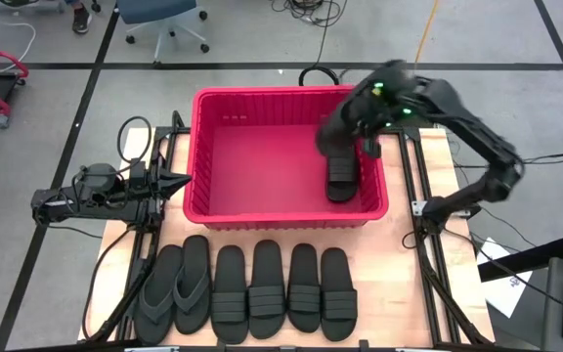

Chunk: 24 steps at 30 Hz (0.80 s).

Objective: Pick and place slides into bin
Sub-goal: Put the black slide into the red bin

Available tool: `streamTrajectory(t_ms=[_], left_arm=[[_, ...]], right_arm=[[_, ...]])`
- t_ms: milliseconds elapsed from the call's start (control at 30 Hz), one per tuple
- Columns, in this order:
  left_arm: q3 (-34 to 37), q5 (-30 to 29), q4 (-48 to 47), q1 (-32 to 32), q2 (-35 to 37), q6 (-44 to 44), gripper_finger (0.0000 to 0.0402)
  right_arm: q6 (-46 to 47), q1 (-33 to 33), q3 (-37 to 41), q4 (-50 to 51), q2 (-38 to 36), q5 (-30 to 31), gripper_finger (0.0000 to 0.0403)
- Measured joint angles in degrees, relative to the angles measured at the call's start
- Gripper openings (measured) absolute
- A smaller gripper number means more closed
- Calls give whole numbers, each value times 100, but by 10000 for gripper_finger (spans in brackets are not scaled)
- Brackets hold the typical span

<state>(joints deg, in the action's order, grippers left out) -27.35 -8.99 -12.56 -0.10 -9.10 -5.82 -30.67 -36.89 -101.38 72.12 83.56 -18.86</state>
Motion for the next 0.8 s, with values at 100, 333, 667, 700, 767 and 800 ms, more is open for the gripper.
streamTrajectory(t_ms=[100,333,667,700,767,800], left_arm=[[0,0,-1,0,0,0,17],[0,1,-2,0,1,0,17],[0,1,-1,0,2,0,17],[0,2,0,1,2,0,17],[0,2,-2,0,2,0,17],[0,2,0,0,0,0,17]], right_arm=[[-488,-20,9,97,631,244,4],[-1638,301,2,111,1673,-131,3],[-1850,329,-2,-50,2475,-725,3],[-1891,319,-2,-79,2522,-774,3],[-2038,308,-2,-71,2622,-827,3],[-2115,310,-2,-71,2689,-800,3]])
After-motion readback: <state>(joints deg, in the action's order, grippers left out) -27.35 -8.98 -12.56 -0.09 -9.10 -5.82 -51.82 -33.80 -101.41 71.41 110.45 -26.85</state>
